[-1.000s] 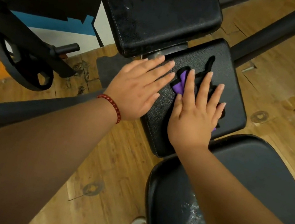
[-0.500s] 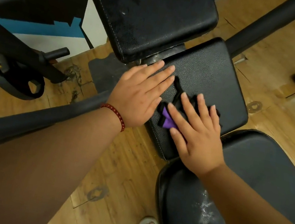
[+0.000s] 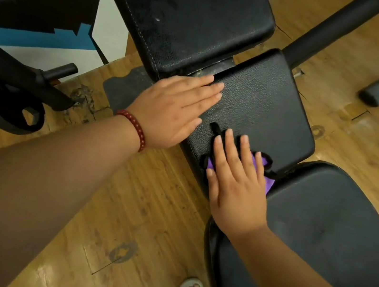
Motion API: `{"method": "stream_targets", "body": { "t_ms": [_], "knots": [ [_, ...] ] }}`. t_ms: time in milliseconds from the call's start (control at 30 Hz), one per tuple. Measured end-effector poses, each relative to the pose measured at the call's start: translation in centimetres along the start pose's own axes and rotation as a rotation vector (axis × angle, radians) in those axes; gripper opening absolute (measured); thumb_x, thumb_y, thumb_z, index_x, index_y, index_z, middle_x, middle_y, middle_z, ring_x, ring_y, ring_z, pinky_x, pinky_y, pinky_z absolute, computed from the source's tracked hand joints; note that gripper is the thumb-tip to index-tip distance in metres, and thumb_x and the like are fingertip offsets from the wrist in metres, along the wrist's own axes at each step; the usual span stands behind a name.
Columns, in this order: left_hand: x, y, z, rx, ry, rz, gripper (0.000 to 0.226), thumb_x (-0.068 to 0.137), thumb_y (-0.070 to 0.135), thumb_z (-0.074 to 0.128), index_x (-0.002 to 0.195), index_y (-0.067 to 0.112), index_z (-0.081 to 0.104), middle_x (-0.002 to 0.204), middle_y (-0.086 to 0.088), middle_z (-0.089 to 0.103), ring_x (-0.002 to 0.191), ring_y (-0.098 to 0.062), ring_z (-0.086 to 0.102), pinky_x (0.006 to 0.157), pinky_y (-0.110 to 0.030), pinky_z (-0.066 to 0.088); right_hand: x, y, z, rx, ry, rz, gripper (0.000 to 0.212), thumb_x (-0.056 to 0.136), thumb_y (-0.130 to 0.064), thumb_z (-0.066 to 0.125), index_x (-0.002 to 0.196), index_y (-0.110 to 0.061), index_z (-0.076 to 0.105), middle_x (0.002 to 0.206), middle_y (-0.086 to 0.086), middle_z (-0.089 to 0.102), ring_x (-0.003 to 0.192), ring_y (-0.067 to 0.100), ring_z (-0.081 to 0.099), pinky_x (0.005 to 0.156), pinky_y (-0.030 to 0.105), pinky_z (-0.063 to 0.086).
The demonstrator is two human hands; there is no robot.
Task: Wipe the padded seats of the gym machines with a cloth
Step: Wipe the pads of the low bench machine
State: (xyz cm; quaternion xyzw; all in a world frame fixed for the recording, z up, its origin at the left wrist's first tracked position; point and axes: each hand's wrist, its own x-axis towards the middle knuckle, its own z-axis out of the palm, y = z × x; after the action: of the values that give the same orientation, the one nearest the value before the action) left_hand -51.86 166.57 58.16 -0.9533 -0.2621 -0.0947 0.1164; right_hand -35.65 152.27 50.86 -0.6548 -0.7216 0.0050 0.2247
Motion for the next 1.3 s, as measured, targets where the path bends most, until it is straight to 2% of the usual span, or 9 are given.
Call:
{"method": "stream_targets", "body": {
  "t_ms": [100, 233, 400, 533, 800, 1000, 1200, 1300],
  "knots": [
    [-0.2, 0.5, 0.4, 0.009, -0.003, -0.051, 0.052, 0.096, 0.027, 0.033, 0.142, 0.007, 0.044, 0.151, -0.006, 0.040, 0.139, -0.025, 0.034, 0.110, -0.040, 0.025, 2.0, -0.3, 0.0, 0.015, 0.041, -0.033, 0.051, 0.103, -0.033, 0.031, 0.148, -0.012, 0.035, 0.156, 0.008, 0.030, 0.146, 0.027, 0.022, 0.117, 0.045, 0.022],
    [-0.1, 0.5, 0.6, -0.022, 0.014, -0.080, 0.052, 0.095, 0.027, 0.033, 0.142, 0.008, 0.045, 0.152, -0.005, 0.039, 0.139, -0.024, 0.036, 0.108, -0.040, 0.029, 3.8, -1.1, 0.2, 0.043, 0.078, -0.032, 0.050, 0.103, -0.030, 0.031, 0.147, -0.006, 0.035, 0.155, 0.013, 0.030, 0.146, 0.025, 0.022, 0.119, 0.040, 0.018],
    [-0.2, 0.4, 0.8, -0.040, 0.013, -0.075, 0.053, 0.094, 0.027, 0.034, 0.142, 0.008, 0.045, 0.152, -0.006, 0.040, 0.138, -0.027, 0.037, 0.106, -0.046, 0.036, -0.6, -0.3, 0.3, 0.027, 0.051, -0.114, 0.048, 0.102, -0.026, 0.036, 0.146, -0.007, 0.036, 0.155, 0.011, 0.030, 0.145, 0.023, 0.025, 0.117, 0.042, 0.025],
    [-0.2, 0.5, 1.0, -0.065, 0.030, -0.083, 0.051, 0.094, 0.025, 0.035, 0.141, 0.007, 0.047, 0.151, -0.006, 0.041, 0.138, -0.029, 0.038, 0.104, -0.050, 0.040, 0.8, -1.5, 0.5, 0.052, 0.075, -0.051, 0.049, 0.101, -0.027, 0.037, 0.146, -0.008, 0.039, 0.155, 0.009, 0.031, 0.145, 0.023, 0.024, 0.118, 0.043, 0.023],
    [-0.2, 0.3, 1.1, -0.063, 0.039, -0.071, 0.051, 0.094, 0.025, 0.035, 0.140, 0.007, 0.047, 0.151, -0.007, 0.041, 0.138, -0.029, 0.037, 0.104, -0.050, 0.040, -0.7, -1.2, 0.6, 0.061, 0.073, -0.060, 0.051, 0.101, -0.027, 0.039, 0.147, -0.007, 0.032, 0.155, 0.008, 0.028, 0.146, 0.023, 0.023, 0.117, 0.045, 0.024],
    [-0.1, 0.5, 1.0, -0.054, 0.052, -0.076, 0.051, 0.093, 0.025, 0.036, 0.138, 0.007, 0.050, 0.149, -0.008, 0.044, 0.137, -0.030, 0.040, 0.102, -0.048, 0.040, 2.4, -2.6, 0.5, 0.041, 0.084, 0.045, 0.053, 0.102, -0.033, 0.034, 0.149, -0.008, 0.031, 0.157, 0.009, 0.026, 0.147, 0.024, 0.018, 0.118, 0.044, 0.020],
    [-0.1, 0.6, 1.0, -0.055, 0.050, -0.086, 0.051, 0.092, 0.026, 0.036, 0.138, 0.007, 0.050, 0.149, -0.007, 0.043, 0.136, -0.031, 0.040, 0.102, -0.049, 0.039, 0.4, -1.5, 0.3, 0.026, 0.041, -0.027, 0.055, 0.101, -0.031, 0.037, 0.150, -0.007, 0.029, 0.157, 0.009, 0.025, 0.148, 0.024, 0.017, 0.118, 0.046, 0.022],
    [-0.1, 0.7, 0.9, -0.053, 0.050, -0.093, 0.051, 0.092, 0.025, 0.036, 0.138, 0.007, 0.049, 0.149, -0.007, 0.044, 0.137, -0.031, 0.039, 0.102, -0.050, 0.039, 0.1, -1.8, 0.5, 0.023, 0.049, 0.016, 0.055, 0.101, -0.033, 0.035, 0.150, -0.009, 0.029, 0.157, 0.008, 0.024, 0.147, 0.024, 0.016, 0.118, 0.046, 0.021]
  ]
}}
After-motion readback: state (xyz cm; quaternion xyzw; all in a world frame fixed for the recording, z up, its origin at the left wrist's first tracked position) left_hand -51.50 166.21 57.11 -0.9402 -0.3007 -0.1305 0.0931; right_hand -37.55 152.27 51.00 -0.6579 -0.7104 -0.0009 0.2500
